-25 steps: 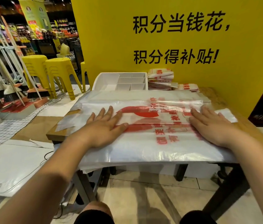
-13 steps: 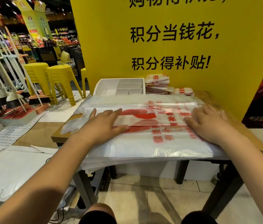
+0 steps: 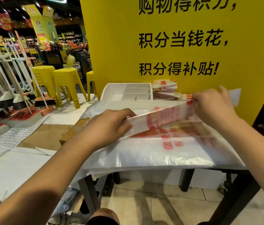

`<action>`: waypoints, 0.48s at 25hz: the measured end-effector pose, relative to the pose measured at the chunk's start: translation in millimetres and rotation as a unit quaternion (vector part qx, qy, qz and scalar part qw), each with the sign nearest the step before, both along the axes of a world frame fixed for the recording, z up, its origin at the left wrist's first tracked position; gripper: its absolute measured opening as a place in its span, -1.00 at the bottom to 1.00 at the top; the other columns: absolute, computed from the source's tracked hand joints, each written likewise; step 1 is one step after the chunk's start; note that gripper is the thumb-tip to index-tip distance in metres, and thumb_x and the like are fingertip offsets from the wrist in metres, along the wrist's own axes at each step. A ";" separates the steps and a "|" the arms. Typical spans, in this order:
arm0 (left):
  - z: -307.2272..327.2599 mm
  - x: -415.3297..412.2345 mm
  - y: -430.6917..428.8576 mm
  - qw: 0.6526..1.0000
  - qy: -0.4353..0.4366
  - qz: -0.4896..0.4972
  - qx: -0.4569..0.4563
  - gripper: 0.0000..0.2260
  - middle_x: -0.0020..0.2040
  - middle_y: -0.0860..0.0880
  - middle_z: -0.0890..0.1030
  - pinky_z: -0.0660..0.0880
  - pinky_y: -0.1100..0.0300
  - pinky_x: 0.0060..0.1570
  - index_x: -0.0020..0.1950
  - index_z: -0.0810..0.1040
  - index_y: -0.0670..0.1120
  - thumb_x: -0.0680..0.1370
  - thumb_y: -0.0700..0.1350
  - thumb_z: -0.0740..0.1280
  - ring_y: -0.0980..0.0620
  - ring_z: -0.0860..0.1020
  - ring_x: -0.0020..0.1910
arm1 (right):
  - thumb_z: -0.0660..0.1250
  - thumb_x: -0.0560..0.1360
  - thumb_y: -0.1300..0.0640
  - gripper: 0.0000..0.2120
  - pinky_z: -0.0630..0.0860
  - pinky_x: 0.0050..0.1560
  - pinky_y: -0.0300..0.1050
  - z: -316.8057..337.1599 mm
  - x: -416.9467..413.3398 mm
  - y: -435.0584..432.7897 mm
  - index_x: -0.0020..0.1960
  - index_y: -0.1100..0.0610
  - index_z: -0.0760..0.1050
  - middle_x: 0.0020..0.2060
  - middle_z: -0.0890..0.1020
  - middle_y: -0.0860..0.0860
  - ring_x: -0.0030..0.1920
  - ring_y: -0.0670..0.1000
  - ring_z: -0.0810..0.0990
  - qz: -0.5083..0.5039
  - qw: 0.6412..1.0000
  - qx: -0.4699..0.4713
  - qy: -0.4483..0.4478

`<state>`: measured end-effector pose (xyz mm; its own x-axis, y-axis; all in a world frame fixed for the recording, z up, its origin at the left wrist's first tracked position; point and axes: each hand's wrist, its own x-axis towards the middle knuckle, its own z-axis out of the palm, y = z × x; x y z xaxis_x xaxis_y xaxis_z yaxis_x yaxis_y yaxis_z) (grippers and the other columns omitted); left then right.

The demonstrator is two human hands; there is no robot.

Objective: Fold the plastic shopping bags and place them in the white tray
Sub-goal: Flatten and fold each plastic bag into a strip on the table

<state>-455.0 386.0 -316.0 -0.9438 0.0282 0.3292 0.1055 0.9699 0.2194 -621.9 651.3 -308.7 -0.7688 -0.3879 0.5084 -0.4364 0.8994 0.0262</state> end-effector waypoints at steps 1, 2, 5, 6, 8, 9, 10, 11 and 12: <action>3.0 13.1 7.8 0.999 -0.008 -0.012 0.047 -0.67 -0.04 0.30 0.51 0.44 0.33 -0.15 0.37 0.39 0.25 0.62 0.05 0.32 0.31 0.52 -0.08 | 0.25 0.54 0.15 -0.88 0.08 0.48 0.28 12.9 -6.7 -9.6 -0.16 0.06 0.53 -0.21 0.55 0.04 0.05 0.15 0.54 -0.007 1.000 0.004 0.019; 4.4 25.8 14.6 0.996 -0.016 -0.019 0.081 -0.59 -0.06 0.37 0.47 0.37 0.46 -0.18 0.40 0.34 0.31 0.60 0.05 0.35 0.38 0.49 -0.11 | 0.28 0.54 0.14 -0.91 0.03 0.50 0.30 25.6 -12.2 -23.9 -0.09 0.07 0.56 -0.15 0.58 0.06 0.12 0.16 0.52 -0.005 0.999 0.010 0.034; -9.9 50.6 29.2 0.977 0.014 -0.018 0.212 -0.66 0.04 0.37 0.54 0.36 0.48 -0.10 0.30 0.42 0.32 0.58 0.02 0.38 0.42 0.48 0.05 | 0.32 0.53 0.12 -0.84 -0.05 0.51 0.28 49.4 -15.9 -78.4 0.08 0.06 0.60 0.08 0.59 0.11 0.31 0.19 0.42 0.079 0.996 -0.004 0.050; -20.7 53.4 35.0 0.961 0.027 0.004 0.274 -0.73 0.07 0.35 0.55 0.38 0.43 -0.08 0.22 0.48 0.29 0.57 0.01 0.39 0.35 0.51 0.07 | 0.29 0.52 0.15 -0.79 -0.02 0.51 0.25 48.7 -13.5 -92.4 0.12 0.06 0.60 0.14 0.58 0.10 0.33 0.19 0.40 0.117 0.992 -0.015 0.054; -43.6 56.8 47.2 0.919 0.023 0.067 0.387 -0.84 0.06 0.29 0.55 0.42 0.38 -0.06 0.12 0.53 0.26 0.57 0.03 0.39 0.27 0.54 0.01 | 0.26 0.49 0.22 -0.72 0.10 0.48 0.19 36.5 1.2 -106.8 0.15 0.07 0.60 0.19 0.57 0.08 0.32 0.17 0.40 0.182 0.981 -0.038 0.054; -52.2 57.3 53.7 0.901 0.008 0.091 0.424 -0.85 0.07 0.27 0.54 0.45 0.34 0.00 0.11 0.54 0.26 0.57 0.05 0.38 0.25 0.54 0.03 | 0.25 0.47 0.25 -0.70 0.18 0.43 0.15 26.7 12.4 -104.8 0.14 0.06 0.61 0.19 0.58 0.06 0.30 0.16 0.42 0.202 0.977 -0.056 0.047; -60.9 56.9 59.1 0.884 -0.006 0.101 0.456 -0.85 0.10 0.27 0.55 0.49 0.28 0.09 0.13 0.54 0.26 0.58 0.06 0.37 0.23 0.55 0.08 | 0.24 0.46 0.26 -0.69 0.26 0.37 0.11 15.9 27.3 -96.8 0.13 0.05 0.61 0.17 0.59 0.04 0.28 0.14 0.43 0.215 0.973 -0.080 0.032; -66.4 57.5 64.7 0.864 -0.016 0.099 0.493 -0.82 0.13 0.25 0.56 0.53 0.20 0.16 0.15 0.54 0.26 0.58 0.04 0.36 0.20 0.58 0.11 | 0.24 0.46 0.27 -0.68 0.33 0.31 0.09 3.6 44.2 -83.9 0.12 0.03 0.61 0.16 0.58 0.01 0.26 0.12 0.45 0.225 0.968 -0.106 0.014; -69.9 57.8 68.8 0.842 -0.028 0.087 0.532 -0.79 0.14 0.23 0.60 0.56 0.16 0.17 0.18 0.55 0.25 0.59 0.00 0.34 0.18 0.61 0.10 | 0.23 0.47 0.26 -0.68 0.40 0.26 0.08 -9.6 63.1 -67.0 0.12 0.01 0.60 0.15 0.58 -0.02 0.24 0.09 0.47 0.237 0.963 -0.132 -0.005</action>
